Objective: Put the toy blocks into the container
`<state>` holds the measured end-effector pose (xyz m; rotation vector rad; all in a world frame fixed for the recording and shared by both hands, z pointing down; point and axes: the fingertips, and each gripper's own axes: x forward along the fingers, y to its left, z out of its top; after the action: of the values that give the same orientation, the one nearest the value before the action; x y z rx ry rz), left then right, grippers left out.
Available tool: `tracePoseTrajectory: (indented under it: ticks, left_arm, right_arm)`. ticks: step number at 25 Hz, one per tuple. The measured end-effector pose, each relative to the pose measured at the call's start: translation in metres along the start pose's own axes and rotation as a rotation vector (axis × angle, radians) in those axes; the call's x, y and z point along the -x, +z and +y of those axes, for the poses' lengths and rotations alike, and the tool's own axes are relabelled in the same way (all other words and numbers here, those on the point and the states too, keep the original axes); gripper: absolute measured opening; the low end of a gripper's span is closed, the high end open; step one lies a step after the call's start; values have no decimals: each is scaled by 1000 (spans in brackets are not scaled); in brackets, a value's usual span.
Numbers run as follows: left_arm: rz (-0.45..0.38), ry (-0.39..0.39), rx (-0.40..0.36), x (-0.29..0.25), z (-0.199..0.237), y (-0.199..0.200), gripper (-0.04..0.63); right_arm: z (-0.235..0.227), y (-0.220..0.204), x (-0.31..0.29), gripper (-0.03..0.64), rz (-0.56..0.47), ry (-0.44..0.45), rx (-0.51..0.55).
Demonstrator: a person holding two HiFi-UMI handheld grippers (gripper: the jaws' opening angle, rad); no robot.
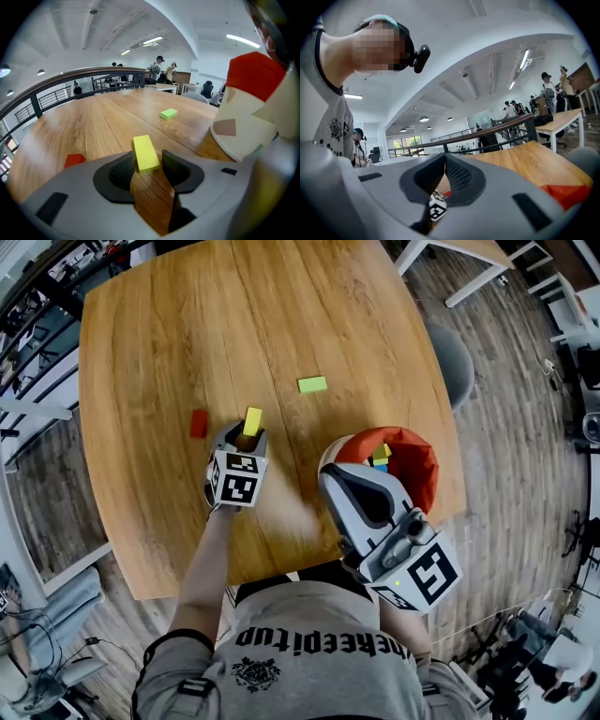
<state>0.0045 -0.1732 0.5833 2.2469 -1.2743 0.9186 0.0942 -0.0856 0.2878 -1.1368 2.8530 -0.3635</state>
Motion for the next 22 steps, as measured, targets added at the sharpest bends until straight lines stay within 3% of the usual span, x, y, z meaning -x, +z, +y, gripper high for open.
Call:
tracePoseTrajectory:
  ticks: [9, 14, 22]
  left_arm:
    - [6, 6, -9, -2, 2, -2, 156]
    - [-12, -19, 35, 6, 1, 0, 151]
    - [-78, -62, -5, 38, -11, 22, 150]
  right_arm:
    - [1, -3, -3, 14, 3, 2, -2]
    - [5, -2, 0, 12, 2, -1, 4]
    - [9, -4, 5, 14, -2, -21, 5]
